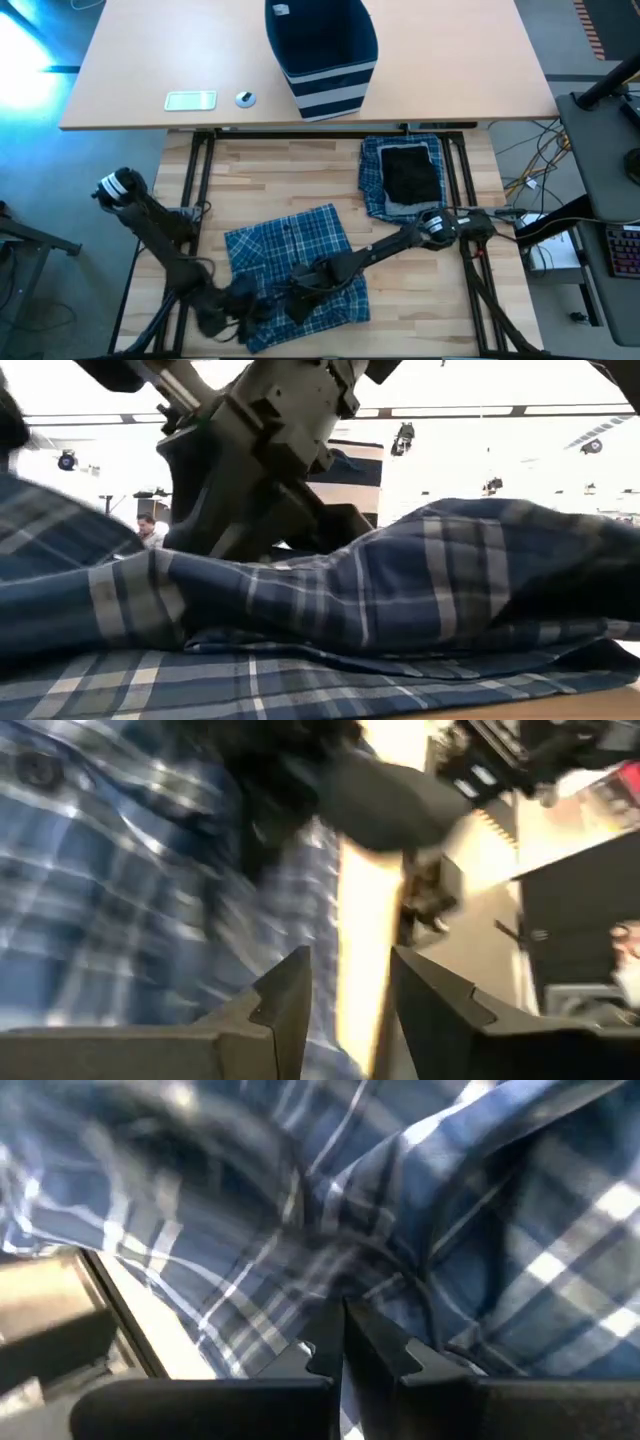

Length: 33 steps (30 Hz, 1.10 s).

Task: Fold Laundry from Bin
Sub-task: Fold the blue patterned long sleeve

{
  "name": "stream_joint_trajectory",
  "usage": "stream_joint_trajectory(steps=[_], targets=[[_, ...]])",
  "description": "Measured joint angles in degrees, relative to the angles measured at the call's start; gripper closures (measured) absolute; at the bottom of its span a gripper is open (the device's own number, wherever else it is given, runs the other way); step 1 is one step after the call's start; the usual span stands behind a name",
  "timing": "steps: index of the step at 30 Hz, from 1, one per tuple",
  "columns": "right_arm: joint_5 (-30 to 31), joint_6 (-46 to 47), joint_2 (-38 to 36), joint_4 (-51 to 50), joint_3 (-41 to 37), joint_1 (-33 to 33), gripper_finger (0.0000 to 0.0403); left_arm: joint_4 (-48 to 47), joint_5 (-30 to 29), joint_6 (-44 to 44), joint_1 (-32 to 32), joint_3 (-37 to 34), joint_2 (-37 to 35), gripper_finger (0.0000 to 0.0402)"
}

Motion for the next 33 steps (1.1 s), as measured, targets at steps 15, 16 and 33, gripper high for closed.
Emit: stream_joint_trajectory(steps=[15, 16, 33], targets=[[-0.12, -7.74, -11.12, -31.14, 1.68, 4.42, 0.0394, 3.33, 18.50, 1.39, 3.52, -0.66, 13.97, 0.0329], [0.17, -7.83, -11.12, -32.23, 1.48, 4.82, 0.0392, 3.44, 18.52, 1.81, 3.47, -0.28, 14.18, 0.0331], [1.12, 9.95, -18.88, -9.93, -18.20, 3.96, 0.0214, -0.73, 13.07, 8.60, 3.41, 4.17, 6.19, 0.0285]])
